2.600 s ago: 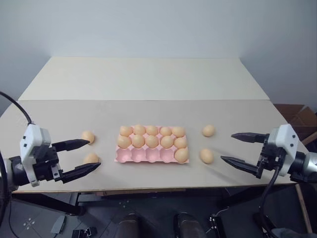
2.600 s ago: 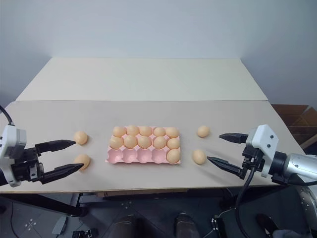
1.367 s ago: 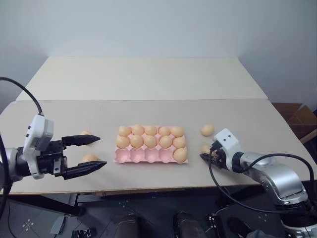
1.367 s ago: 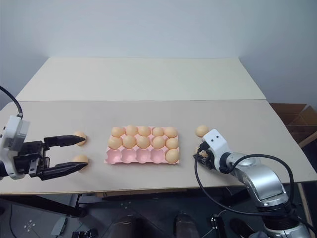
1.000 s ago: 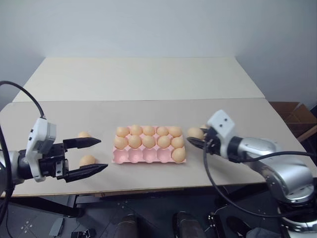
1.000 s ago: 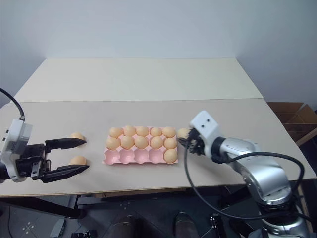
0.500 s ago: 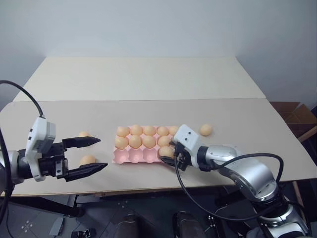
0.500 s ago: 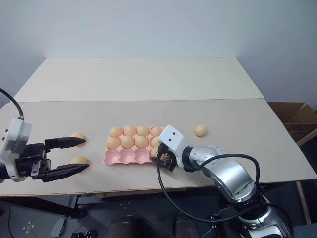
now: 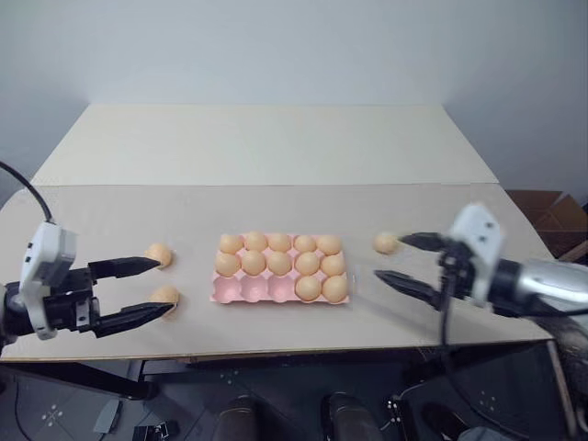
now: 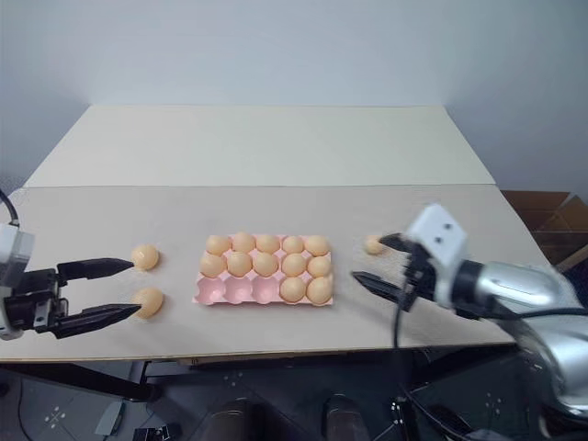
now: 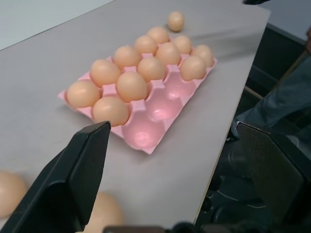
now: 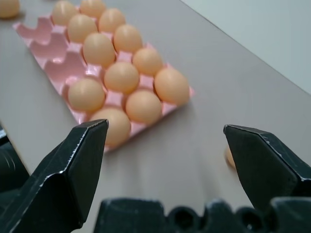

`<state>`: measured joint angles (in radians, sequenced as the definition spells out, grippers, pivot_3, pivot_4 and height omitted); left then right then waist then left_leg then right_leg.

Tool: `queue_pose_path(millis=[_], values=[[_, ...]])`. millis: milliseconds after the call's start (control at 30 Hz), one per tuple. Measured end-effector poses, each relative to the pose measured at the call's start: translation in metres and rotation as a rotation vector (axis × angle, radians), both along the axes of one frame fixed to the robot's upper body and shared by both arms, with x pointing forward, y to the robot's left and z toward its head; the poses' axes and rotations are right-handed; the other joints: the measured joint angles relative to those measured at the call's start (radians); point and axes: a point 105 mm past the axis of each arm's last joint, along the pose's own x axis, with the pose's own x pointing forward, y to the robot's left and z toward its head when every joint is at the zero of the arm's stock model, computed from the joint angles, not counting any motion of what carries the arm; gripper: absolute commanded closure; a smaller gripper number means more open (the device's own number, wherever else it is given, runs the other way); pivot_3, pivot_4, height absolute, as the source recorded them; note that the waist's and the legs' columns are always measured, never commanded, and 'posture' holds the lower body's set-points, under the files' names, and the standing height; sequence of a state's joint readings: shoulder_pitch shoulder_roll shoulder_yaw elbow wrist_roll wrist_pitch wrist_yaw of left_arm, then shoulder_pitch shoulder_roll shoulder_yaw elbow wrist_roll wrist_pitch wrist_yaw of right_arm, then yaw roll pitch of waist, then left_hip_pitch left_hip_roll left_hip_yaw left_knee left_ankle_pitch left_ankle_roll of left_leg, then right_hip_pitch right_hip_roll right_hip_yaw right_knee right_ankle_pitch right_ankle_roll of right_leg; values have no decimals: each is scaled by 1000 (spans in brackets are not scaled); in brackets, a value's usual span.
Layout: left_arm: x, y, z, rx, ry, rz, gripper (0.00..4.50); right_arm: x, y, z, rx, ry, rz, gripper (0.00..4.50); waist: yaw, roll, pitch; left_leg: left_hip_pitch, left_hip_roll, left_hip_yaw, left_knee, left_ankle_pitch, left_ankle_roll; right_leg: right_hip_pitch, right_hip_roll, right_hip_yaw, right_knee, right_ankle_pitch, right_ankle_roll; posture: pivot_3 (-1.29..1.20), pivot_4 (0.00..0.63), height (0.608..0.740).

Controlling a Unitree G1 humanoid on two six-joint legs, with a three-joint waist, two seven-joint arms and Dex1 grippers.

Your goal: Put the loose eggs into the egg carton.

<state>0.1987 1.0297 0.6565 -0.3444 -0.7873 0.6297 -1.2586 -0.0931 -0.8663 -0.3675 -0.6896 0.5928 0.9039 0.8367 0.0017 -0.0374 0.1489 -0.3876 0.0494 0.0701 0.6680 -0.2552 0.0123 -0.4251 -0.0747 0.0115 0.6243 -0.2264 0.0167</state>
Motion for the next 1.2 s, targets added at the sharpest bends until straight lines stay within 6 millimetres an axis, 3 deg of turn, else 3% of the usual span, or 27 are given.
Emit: queue_pose_path(millis=[133,267,400,533,700,900,1000,1133,1200], values=[[-1,3,1,6,-9,-1,0,-12,-18,-18,-11,55,0,44,-2,0,0,1,0,1,0,0,0,0,0,1,1,-5,6,0,150,740],[0,2,2,1,-20,-1,0,-6,-23,-18,-11,41,-29,44,-8,0,0,3,0,1,1,0,0,1,-1,3,1,-4,6,0,150,740],[3,-3,5,-3,-38,-17,0,29,-23,-19,-29,-2,-110,44,-16,-1,1,4,0,1,1,0,0,1,-1,3,1,-3,5,0,150,740],[7,-8,8,-6,-53,-39,0,77,-25,-42,-41,13,-243,44,-17,-2,1,2,0,3,1,1,0,-1,0,3,2,1,-3,0,150,740],[8,-9,7,-7,-50,-42,0,117,-12,-64,-52,38,-308,44,-17,-1,1,-2,0,2,-3,0,0,-5,1,3,1,3,3,0,150,740],[6,-10,5,0,-44,-44,0,141,-9,-82,-74,57,-377,44,-15,-1,2,-3,-1,2,-5,0,0,-5,0,2,0,3,3,0,150,740],[5,-10,5,5,-47,-36,0,144,-9,-85,-80,68,-390,592,-16,-1,2,-2,-1,2,-5,1,0,-4,0,2,1,3,3,0,150,740],[3,-10,8,14,-59,-33,0,145,-10,-84,-82,62,-386,1854,-17,-1,2,-1,0,2,-5,1,-1,-4,0,2,2,3,3,0,150,740],[2,-9,8,15,-61,-29,0,140,-6,-80,-75,39,-371,1869,-16,-1,2,-1,0,2,-5,1,-1,-4,1,2,3,3,3,0,150,740]])
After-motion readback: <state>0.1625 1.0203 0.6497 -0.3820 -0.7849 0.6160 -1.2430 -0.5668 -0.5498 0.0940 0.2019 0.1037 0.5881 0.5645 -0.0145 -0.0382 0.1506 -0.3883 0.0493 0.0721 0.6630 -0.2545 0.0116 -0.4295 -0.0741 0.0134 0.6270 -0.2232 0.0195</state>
